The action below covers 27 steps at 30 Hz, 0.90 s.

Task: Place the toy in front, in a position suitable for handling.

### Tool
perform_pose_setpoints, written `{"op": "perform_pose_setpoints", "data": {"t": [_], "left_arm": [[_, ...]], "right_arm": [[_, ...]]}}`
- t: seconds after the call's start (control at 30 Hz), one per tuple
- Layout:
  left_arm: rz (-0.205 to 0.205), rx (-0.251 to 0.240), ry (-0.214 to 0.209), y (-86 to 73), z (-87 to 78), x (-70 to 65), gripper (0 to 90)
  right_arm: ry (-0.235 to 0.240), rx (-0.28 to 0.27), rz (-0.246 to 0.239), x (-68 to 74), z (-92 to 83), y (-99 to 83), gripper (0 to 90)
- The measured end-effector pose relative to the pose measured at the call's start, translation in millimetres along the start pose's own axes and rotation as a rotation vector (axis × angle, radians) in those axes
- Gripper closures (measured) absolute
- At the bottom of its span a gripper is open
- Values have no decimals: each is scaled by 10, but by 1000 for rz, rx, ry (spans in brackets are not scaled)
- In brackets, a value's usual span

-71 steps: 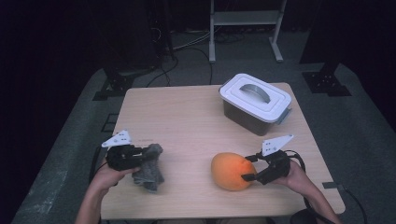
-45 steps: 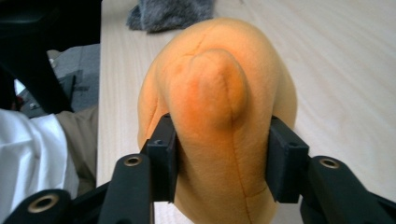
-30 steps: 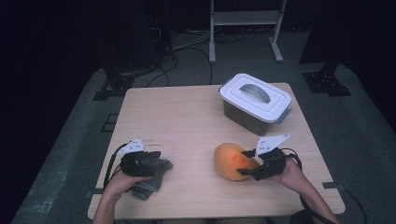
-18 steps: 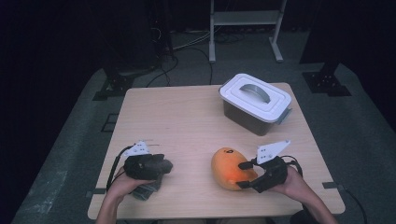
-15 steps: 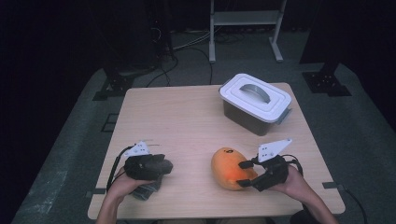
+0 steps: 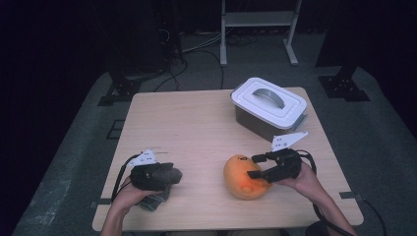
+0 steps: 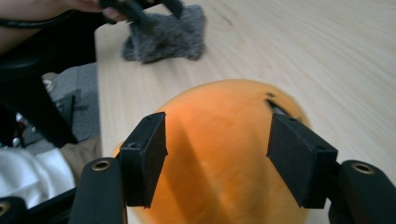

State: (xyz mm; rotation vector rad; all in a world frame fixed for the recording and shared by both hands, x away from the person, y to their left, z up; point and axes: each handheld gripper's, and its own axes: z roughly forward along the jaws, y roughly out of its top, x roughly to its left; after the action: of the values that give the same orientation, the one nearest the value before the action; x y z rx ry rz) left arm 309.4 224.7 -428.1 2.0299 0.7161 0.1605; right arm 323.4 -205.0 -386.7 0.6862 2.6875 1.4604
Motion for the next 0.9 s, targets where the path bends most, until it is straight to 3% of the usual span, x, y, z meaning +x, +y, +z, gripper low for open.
{"op": "perform_pose_setpoints", "data": {"t": [0.17,0.4,0.53,0.7,0.9], "left_arm": [[1,-5,-2,-1,-5,-3,353],[6,-5,-6,5,-7,-7,351],[8,-4,-10,6,3,-14,351],[10,1,-14,6,18,-20,351],[11,3,-16,4,30,-26,351]], "right_arm": [[-24,16,27,-95,45,25,360],[-7,30,80,-201,158,2,355],[25,60,58,-155,242,-24,354],[23,82,50,-104,308,-67,372],[44,86,24,-36,427,-146,477]]}}
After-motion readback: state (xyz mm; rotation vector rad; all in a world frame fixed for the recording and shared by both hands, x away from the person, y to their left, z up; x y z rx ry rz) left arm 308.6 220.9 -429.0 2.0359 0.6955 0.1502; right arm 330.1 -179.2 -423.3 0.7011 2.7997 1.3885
